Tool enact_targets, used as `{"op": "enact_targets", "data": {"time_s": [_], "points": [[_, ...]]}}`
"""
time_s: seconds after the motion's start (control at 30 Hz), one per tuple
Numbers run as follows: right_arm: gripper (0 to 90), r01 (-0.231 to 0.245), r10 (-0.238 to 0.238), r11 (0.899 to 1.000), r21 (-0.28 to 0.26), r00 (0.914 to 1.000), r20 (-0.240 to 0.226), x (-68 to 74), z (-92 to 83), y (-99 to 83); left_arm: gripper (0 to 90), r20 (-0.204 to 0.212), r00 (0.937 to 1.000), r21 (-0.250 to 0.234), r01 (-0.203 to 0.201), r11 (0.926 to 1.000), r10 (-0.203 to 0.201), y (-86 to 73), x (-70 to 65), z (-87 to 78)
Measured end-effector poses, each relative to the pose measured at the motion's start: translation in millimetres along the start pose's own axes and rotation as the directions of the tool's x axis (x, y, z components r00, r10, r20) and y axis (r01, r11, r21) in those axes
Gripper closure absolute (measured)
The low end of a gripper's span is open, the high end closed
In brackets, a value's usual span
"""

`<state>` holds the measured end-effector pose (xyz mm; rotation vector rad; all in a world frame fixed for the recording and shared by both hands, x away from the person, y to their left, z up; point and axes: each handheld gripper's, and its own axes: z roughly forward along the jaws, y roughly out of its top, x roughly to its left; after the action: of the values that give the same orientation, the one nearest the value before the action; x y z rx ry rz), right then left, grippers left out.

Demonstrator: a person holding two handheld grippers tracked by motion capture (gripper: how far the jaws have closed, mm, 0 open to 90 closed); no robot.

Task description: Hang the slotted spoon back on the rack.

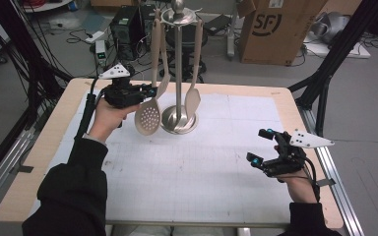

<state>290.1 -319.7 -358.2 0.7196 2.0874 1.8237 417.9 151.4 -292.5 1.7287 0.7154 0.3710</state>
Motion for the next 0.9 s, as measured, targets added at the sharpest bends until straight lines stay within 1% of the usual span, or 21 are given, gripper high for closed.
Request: {"op": "enact_targets", "data": {"time_s": [0.1, 0.27, 0.43, 0.53, 0.6, 0.7, 0.8, 0.87, 0.9], "points": [[0.3, -0.002, 0.002, 1.0, -0.001, 1.0, 0.001, -0.1, 0.1, -0.2, 78.3, -0.01, 0.9999, 0.003, -0.003, 1.0, 0.003, 0.2, 0.5, 2.9], [0.3, -0.002, 0.002, 1.0, -0.004, 1.0, 0.004, -0.2, -0.4, -0.1, 78.1, -0.007, 1.0, -0.002, 0.0, 1.0, 0.0, -0.7, 0.2, 6.6], [0.3, 0.002, -0.002, 1.0, 0.0, 1.0, 0.0, 0.1, 0.1, -0.3, 77.7, -0.012, 0.9999, -0.006, -0.001, 1.0, 0.001, -1.0, 0.2, 9.1], [0.3, 0.0, 0.0, 1.0, -0.001, 1.0, 0.002, 0.2, 0.0, -0.3, 77.0, -0.012, 0.9999, 0.002, 0.003, 1.0, -0.003, -0.5, 1.0, 8.9], [0.3, 0.0, 0.0, 1.0, -0.001, 1.0, 0.002, 0.3, -0.1, -0.3, 74.6, -0.016, 0.9998, -0.016, 0.008, 0.9998, -0.008, 0.4, 1.5, 7.4], [0.3, -0.001, 0.001, 1.0, -0.001, 1.0, 0.002, 0.5, 0.0, -0.2, 70.5, -0.018, 0.9998, -0.036, -0.003, 0.9994, 0.002, 1.9, 0.9, 4.2], [0.3, 0.0, 0.0, 1.0, 0.0, 1.0, 0.002, 0.6, 0.0, -0.3, 67.1, -0.019, 0.9997, -0.042, -0.018, 0.9989, 0.017, 3.2, 0.4, -0.1], [0.3, 0.002, -0.002, 1.0, 0.0, 1.0, 0.001, 0.7, 0.0, -0.3, 65.0, -0.009, 0.9998, -0.05, -0.02, 0.9986, 0.02, 4.4, -0.9, -3.0], [0.3, 0.001, -0.001, 1.0, 0.0, 1.0, 0.001, 0.9, 0.0, -0.2, 63.0, -0.005, 0.9996, -0.053, -0.029, 0.9981, 0.029, 4.8, -1.8, -4.3]]}}
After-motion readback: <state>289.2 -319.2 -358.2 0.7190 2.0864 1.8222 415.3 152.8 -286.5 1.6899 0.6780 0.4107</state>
